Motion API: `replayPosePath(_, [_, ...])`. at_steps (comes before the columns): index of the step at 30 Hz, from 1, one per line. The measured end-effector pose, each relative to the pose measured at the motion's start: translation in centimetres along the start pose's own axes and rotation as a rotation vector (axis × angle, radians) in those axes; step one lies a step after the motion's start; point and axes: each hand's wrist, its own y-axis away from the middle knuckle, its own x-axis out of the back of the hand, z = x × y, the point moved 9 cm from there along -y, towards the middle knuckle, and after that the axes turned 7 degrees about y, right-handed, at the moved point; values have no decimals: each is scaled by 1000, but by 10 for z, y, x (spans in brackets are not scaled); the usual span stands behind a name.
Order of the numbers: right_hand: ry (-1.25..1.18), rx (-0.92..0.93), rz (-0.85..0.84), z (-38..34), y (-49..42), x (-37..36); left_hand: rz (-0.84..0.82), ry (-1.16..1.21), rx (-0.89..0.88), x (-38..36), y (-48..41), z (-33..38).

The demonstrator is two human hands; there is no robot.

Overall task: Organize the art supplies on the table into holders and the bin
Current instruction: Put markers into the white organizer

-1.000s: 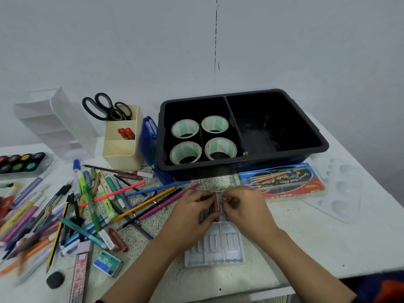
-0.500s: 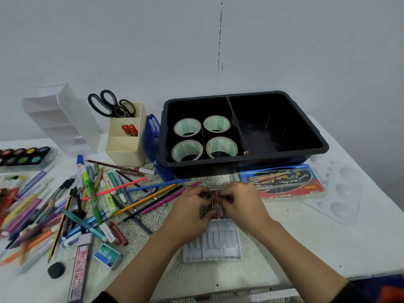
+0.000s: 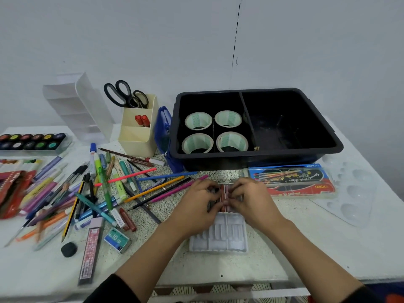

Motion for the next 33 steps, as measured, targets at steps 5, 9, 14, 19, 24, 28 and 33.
replayPosePath(5, [44,-15,-34,-2,-3,0,-25,1,-22,1,2,1])
replayPosePath(9, [111,-49,-71,-2,-4,-3,-90,-18,-28,-1,4,2])
replayPosePath(14, [183,-71,43,-27,-4,10,-93,76,-1,22,13,0])
replayPosePath(19, [4,-7,51,-66,-12,4,64,90,74,81,37,-27])
replayPosePath(24, [-193,42,0,-112,-21,-21,172,77,155,138,74,-65])
replayPosePath(28, [-303,79,-11,-153,-36,-44,259,75,194,180,107,-102])
replayPosePath(33, [-261,153,-39,-221,-65,-84,330,56,276,236,148,-175])
